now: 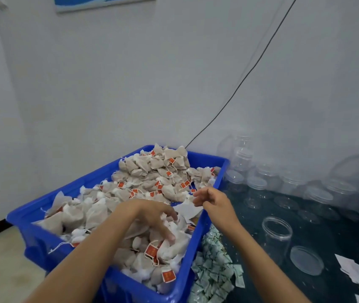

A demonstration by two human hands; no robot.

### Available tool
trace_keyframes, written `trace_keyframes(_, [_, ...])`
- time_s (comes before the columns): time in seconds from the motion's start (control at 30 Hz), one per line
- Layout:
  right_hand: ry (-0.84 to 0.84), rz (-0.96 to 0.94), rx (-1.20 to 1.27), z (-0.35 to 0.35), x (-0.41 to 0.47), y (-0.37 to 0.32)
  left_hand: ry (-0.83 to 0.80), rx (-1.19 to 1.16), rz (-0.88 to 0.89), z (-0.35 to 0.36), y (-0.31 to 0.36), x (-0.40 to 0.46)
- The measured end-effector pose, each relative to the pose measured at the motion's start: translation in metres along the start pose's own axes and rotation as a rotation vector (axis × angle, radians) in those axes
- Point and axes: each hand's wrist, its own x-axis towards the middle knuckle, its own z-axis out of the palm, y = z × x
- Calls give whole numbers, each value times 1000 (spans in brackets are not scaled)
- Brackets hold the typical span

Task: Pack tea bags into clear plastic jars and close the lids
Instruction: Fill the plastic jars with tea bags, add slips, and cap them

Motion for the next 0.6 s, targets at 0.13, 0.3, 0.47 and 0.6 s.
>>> trace_keyframes(0.13, [-60,8,-56,3,1,4,-156,103,-22,-2,0,2])
trace_keyframes(0.3, [-121,-6,-97,4,0,4,-77,118,46,3,-4,0])
trace_keyframes(0.47, [-321,-15,-205,10,0,-4,86,46,156,3,-7,2])
trace_keyframes(0.6, [-448,-113,-143,13,-6,-19,237,-144,250,1,-21,1])
